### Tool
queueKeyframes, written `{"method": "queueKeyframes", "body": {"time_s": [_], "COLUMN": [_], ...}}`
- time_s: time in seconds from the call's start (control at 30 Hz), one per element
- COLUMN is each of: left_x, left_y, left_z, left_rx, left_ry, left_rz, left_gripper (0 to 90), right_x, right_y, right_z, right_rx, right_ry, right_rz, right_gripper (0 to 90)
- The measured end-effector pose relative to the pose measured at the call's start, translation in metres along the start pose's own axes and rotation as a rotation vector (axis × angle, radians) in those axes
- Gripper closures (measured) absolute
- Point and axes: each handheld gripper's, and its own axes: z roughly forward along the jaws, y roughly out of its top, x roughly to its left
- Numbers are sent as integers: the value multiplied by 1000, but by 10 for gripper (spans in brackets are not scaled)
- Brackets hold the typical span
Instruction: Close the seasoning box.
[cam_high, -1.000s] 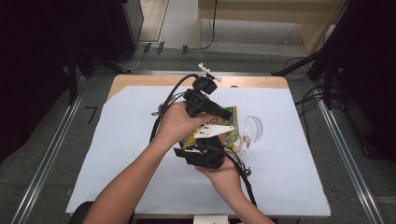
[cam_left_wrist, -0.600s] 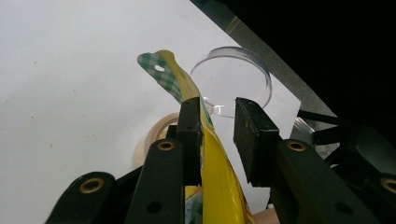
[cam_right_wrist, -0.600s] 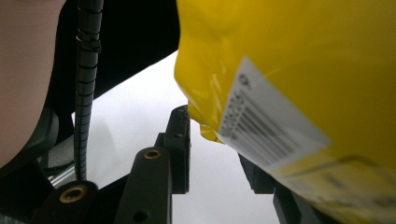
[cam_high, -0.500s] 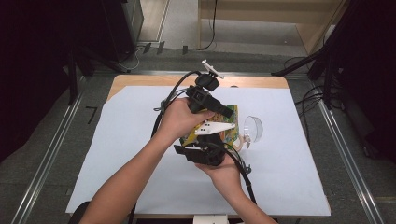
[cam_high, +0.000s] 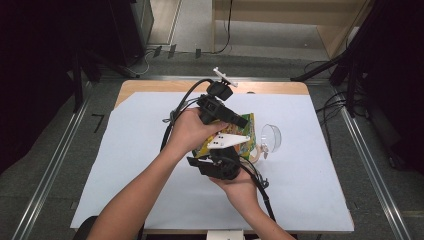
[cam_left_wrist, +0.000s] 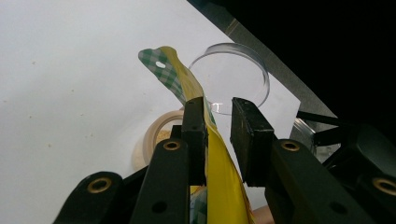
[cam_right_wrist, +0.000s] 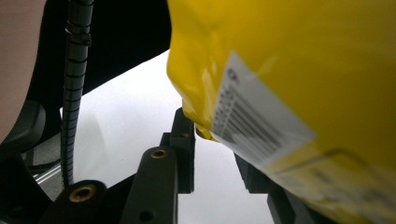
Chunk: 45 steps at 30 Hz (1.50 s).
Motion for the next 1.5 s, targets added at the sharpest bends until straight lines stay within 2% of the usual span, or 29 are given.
{"method": "queueKeyframes", "body": {"time_s": [0.4,0.9,1.23,1.5], "left_x": [-1,-4,-2,-4], "left_y": [2,7,5,4], "left_z": [1,0,1,4], "left_rx": [10,13,15,25], "left_ry": [1,1,1,5], "left_rz": [-2,2,-1,-1], "left_gripper": [764,760,758,760], "right_x": [0,0,0,1], "right_y": [0,3,3,-1], "right_z": [-2,-5,-5,-4], "right_rx": [-5,-7,-1,-17], "right_ry": [3,0,7,3], "right_rz": [17,17,24,27], "right_gripper": [722,708,701,698]}}
